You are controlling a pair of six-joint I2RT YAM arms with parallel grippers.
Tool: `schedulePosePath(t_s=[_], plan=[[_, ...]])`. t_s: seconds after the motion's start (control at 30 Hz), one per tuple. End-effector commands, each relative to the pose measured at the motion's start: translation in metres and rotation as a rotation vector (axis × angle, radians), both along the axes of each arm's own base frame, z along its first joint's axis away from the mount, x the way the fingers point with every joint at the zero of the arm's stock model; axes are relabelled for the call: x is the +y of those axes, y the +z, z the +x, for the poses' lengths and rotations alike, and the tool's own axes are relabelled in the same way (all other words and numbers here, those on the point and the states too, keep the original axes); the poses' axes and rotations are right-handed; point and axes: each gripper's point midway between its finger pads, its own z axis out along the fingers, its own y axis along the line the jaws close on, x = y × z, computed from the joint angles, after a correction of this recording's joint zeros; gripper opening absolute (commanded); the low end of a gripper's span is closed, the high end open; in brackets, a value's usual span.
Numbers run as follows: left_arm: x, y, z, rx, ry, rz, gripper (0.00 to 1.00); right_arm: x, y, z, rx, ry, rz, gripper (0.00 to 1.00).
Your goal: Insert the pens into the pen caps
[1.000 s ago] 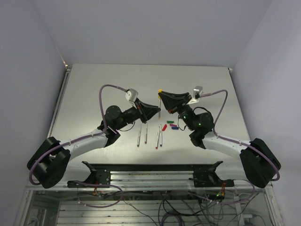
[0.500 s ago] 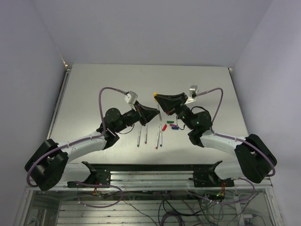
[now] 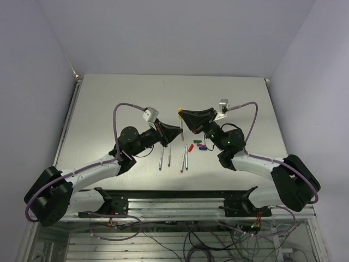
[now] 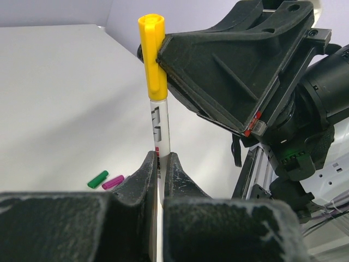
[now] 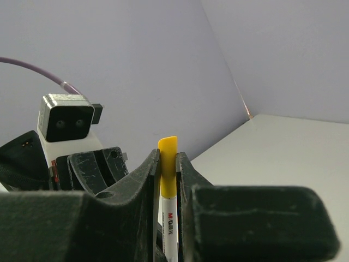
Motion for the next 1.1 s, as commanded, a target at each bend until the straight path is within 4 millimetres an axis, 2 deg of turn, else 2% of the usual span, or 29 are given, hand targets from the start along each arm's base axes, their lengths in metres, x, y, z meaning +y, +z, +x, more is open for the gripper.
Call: schedulePosePath(t_s=[0.0, 0.17, 0.33, 0.43, 0.57, 0.6, 0.77, 0.9, 1.03, 1.07], plan=[[0.025, 0.102, 0.006, -0.257, 0.116, -0.236, 0.07, 0.013, -0.085, -0.008, 0.206, 0.076, -0.196, 0.0], [0.024, 0.102, 0.007, -0.255, 0.112, -0.229, 0.07, 0.016, -0.089, -0.011, 0.213, 0.098, -0.206, 0.0], [0.017, 0.09, 0.009, -0.227, 0.088, -0.197, 0.07, 0.02, -0.07, -0.008, 0.165, 0.102, -0.196, 0.0], [0.013, 0.078, 0.011, -0.206, 0.081, -0.158, 0.07, 0.017, -0.048, 0.006, 0.109, 0.035, -0.202, 0.18], [0.011, 0.059, 0.015, -0.161, 0.086, -0.125, 0.07, 0.011, -0.002, 0.024, 0.018, -0.072, -0.18, 0.24], [0.011, 0.055, 0.015, -0.153, 0.087, -0.118, 0.07, 0.01, 0.007, 0.026, -0.002, -0.088, -0.173, 0.29], [0.012, 0.038, 0.024, -0.123, 0.122, -0.057, 0.07, -0.003, 0.049, 0.028, -0.099, -0.168, -0.129, 0.68], [0.018, 0.022, 0.035, -0.1, 0.188, 0.007, 0.07, -0.021, 0.064, 0.027, -0.122, -0.251, -0.124, 0.81], [0.028, 0.005, 0.05, -0.077, 0.278, 0.1, 0.07, -0.044, 0.065, 0.028, -0.083, -0.351, -0.144, 0.84], [0.031, -0.001, 0.056, -0.068, 0.304, 0.13, 0.07, -0.05, 0.06, 0.032, -0.049, -0.388, -0.161, 0.84]])
